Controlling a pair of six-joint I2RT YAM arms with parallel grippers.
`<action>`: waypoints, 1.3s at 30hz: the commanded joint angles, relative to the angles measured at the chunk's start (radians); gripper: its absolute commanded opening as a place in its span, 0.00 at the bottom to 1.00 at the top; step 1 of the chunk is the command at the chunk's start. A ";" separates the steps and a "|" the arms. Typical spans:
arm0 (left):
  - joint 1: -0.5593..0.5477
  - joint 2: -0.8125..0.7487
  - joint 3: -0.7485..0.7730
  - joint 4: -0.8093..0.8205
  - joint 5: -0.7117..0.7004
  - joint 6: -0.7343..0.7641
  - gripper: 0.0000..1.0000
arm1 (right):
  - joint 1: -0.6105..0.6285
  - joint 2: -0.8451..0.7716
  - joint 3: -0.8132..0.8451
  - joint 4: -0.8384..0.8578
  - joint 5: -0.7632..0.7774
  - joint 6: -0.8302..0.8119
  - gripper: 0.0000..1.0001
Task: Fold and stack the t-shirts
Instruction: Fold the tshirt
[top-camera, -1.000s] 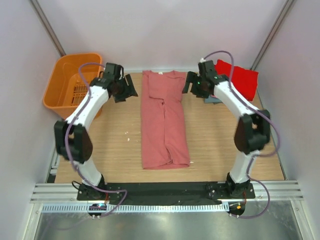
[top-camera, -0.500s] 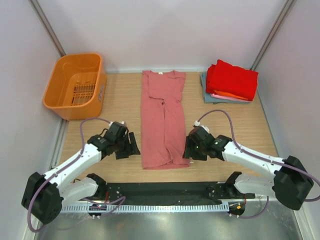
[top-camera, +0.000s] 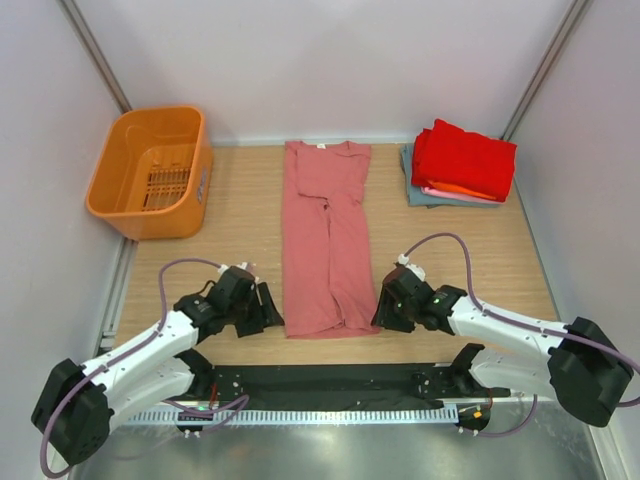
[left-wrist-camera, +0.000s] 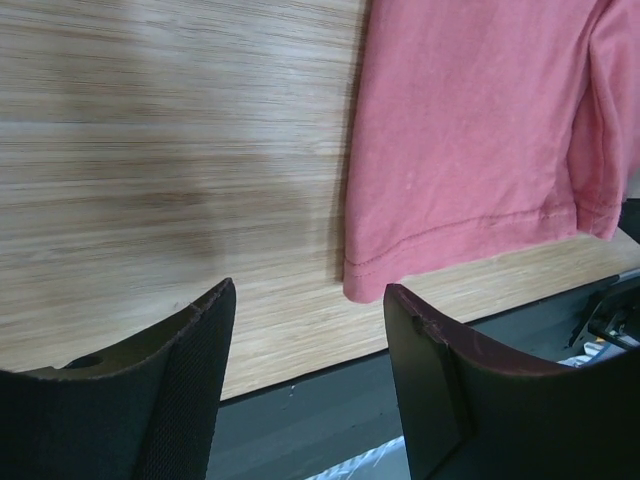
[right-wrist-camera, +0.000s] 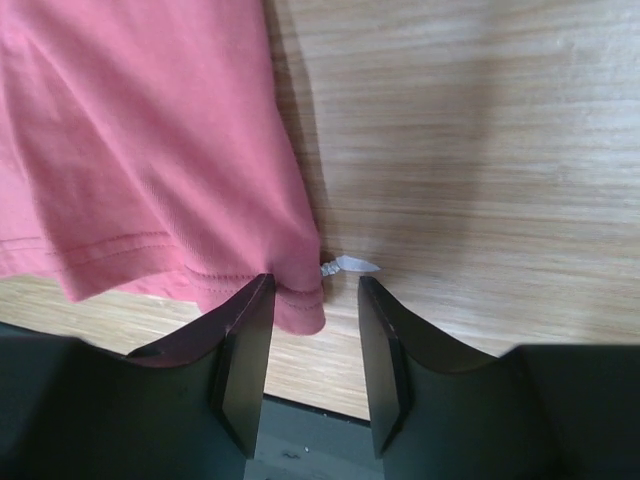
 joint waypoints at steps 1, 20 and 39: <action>-0.038 0.025 0.000 0.096 -0.004 -0.041 0.62 | 0.005 -0.004 -0.022 0.068 -0.001 0.030 0.45; -0.176 0.201 -0.028 0.241 -0.084 -0.121 0.34 | 0.017 -0.015 -0.076 0.147 -0.033 0.031 0.11; -0.279 -0.059 0.048 -0.084 -0.225 -0.242 0.00 | 0.129 -0.239 -0.036 -0.057 0.010 0.149 0.02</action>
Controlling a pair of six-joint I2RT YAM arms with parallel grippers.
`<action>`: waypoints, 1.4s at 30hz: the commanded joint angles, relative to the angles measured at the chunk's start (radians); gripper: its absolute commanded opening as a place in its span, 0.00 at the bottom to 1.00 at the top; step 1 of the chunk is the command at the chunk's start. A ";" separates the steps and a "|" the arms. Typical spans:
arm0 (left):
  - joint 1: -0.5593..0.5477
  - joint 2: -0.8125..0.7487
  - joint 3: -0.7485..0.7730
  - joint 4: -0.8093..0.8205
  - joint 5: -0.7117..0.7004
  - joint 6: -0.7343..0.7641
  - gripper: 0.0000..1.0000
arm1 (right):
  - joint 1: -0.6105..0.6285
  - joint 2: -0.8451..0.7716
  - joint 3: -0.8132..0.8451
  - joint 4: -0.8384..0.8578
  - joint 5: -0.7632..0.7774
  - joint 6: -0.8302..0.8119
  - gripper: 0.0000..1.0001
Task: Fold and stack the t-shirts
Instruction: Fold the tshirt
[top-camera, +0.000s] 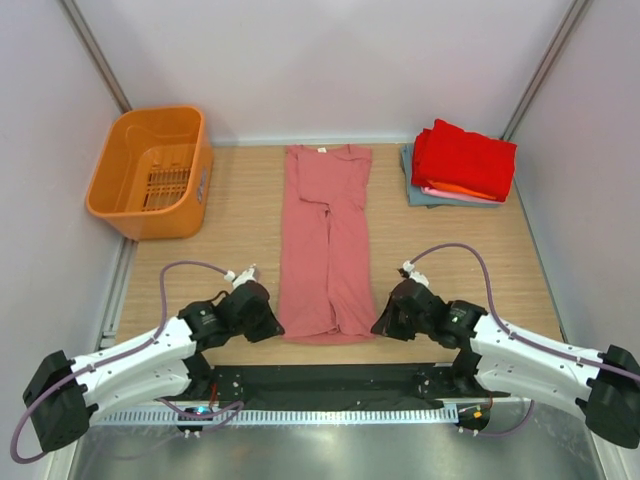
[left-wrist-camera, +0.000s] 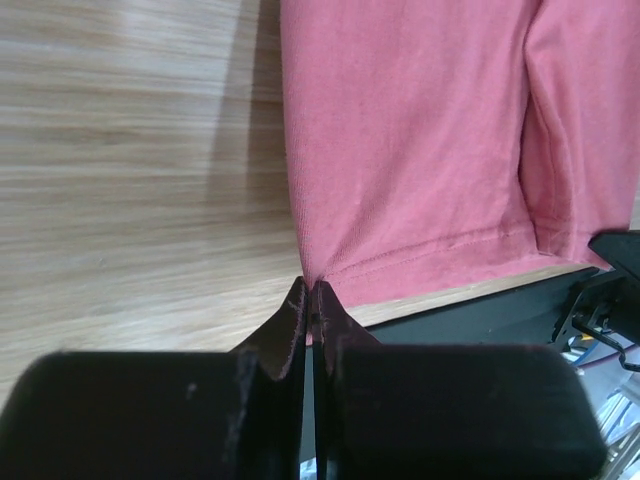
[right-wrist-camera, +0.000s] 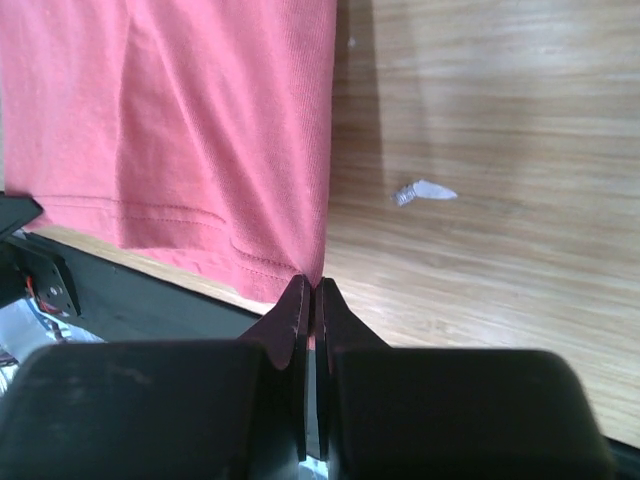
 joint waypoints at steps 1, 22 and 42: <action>-0.009 -0.022 0.031 -0.098 -0.031 -0.027 0.00 | 0.032 0.004 0.038 -0.042 0.031 0.046 0.02; 0.133 0.301 0.680 -0.383 -0.102 0.347 0.00 | -0.134 0.286 0.559 -0.219 0.136 -0.222 0.01; 0.405 0.786 1.036 -0.323 0.035 0.556 0.00 | -0.377 0.729 0.915 -0.156 -0.008 -0.491 0.01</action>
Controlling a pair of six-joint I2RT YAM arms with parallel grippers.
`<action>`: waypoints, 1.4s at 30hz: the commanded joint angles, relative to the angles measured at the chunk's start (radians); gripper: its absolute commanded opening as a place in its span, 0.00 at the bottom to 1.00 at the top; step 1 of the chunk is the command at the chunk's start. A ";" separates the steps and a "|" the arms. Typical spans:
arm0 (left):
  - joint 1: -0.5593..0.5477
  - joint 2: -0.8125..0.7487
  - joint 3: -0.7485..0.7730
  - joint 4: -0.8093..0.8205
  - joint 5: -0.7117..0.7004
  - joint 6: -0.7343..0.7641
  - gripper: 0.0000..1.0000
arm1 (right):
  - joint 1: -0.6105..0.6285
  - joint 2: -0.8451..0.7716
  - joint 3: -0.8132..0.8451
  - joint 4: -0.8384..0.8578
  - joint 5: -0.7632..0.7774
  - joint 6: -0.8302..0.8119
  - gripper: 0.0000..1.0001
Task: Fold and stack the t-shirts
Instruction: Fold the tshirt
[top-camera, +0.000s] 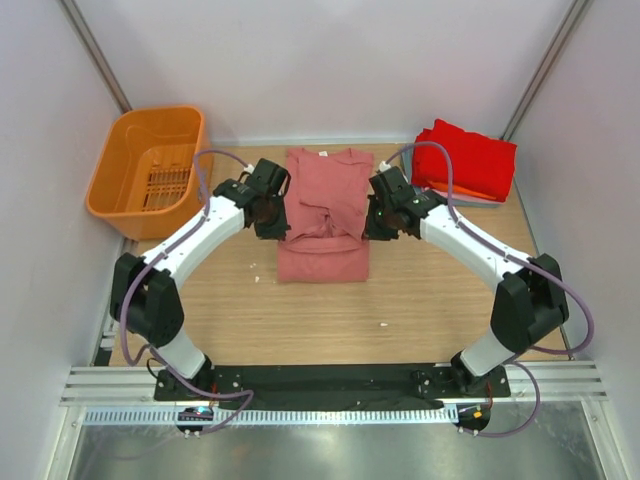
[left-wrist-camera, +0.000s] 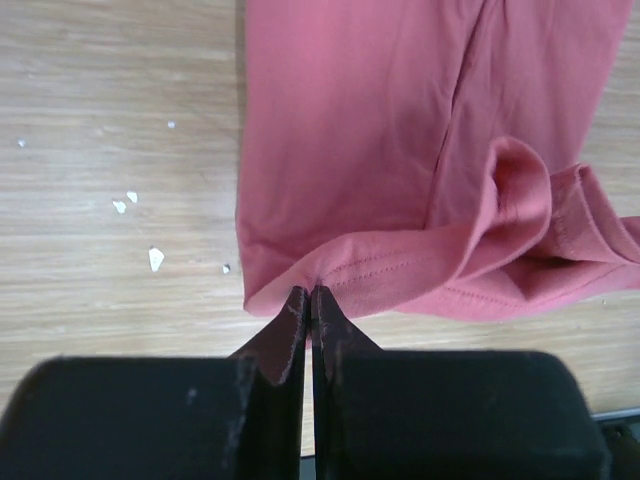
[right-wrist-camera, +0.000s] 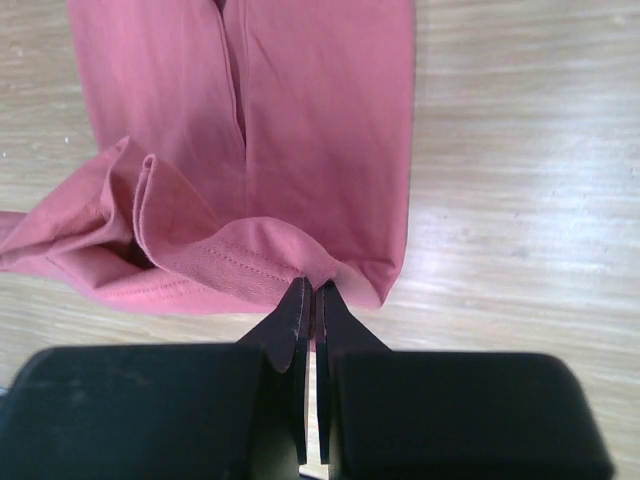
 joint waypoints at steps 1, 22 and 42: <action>0.033 0.048 0.078 0.014 0.032 0.050 0.00 | -0.021 0.045 0.086 0.034 -0.021 -0.055 0.01; 0.175 0.685 0.820 -0.227 0.159 0.130 0.45 | -0.233 0.578 0.652 -0.064 -0.228 -0.141 0.68; 0.190 0.004 -0.149 0.188 0.251 0.024 0.71 | -0.273 0.072 -0.222 0.298 -0.540 -0.052 0.79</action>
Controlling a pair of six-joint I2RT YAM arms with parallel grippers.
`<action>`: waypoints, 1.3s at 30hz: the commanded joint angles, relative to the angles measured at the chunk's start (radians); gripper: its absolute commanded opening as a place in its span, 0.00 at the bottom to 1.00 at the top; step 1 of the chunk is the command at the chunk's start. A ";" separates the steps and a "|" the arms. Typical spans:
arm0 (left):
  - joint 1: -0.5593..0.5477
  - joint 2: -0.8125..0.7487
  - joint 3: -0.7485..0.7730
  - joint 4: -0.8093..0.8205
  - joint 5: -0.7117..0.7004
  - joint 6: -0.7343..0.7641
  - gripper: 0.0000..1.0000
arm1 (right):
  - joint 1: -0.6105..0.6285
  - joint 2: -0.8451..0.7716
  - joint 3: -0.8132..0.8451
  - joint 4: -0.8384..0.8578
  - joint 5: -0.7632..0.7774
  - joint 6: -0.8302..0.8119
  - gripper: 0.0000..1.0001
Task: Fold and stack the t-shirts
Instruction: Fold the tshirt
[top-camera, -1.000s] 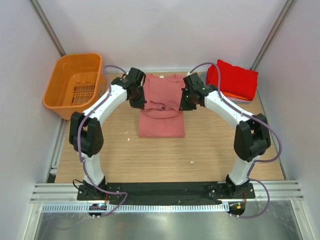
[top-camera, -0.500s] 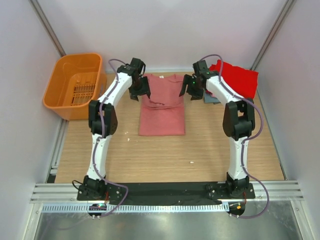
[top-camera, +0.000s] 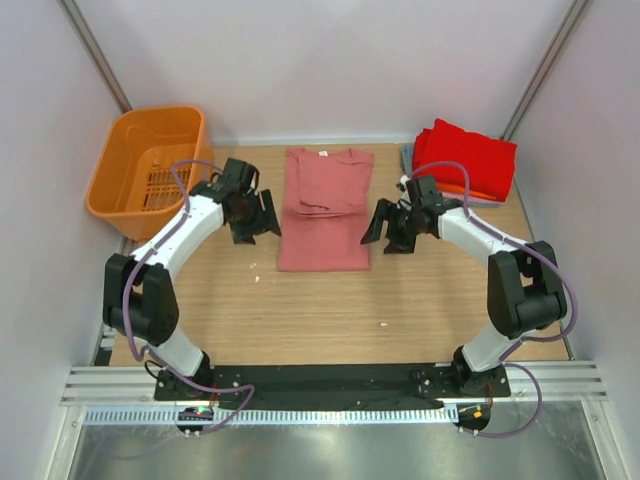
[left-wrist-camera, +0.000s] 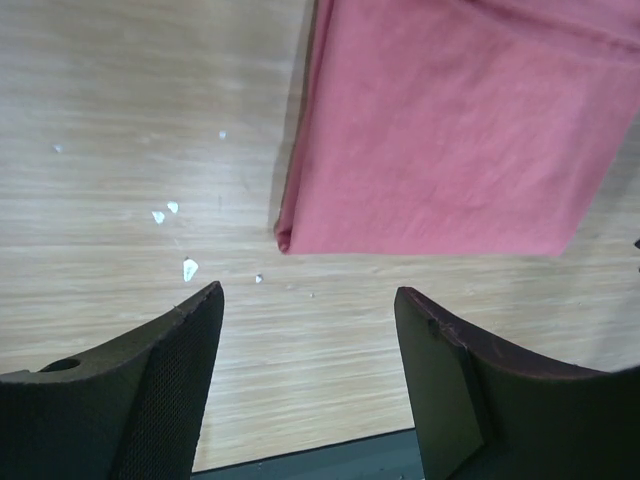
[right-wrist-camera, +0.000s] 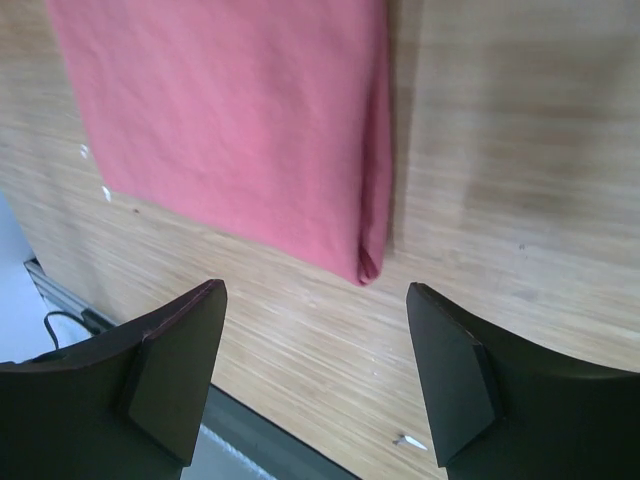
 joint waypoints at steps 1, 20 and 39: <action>-0.007 -0.031 -0.153 0.201 0.095 -0.039 0.70 | 0.001 -0.001 -0.095 0.129 -0.101 0.050 0.79; -0.036 0.077 -0.411 0.464 0.142 -0.111 0.70 | 0.015 0.120 -0.240 0.305 -0.101 0.111 0.59; -0.142 -0.045 -0.523 0.398 0.073 -0.155 0.00 | 0.084 -0.157 -0.427 0.223 -0.024 0.172 0.01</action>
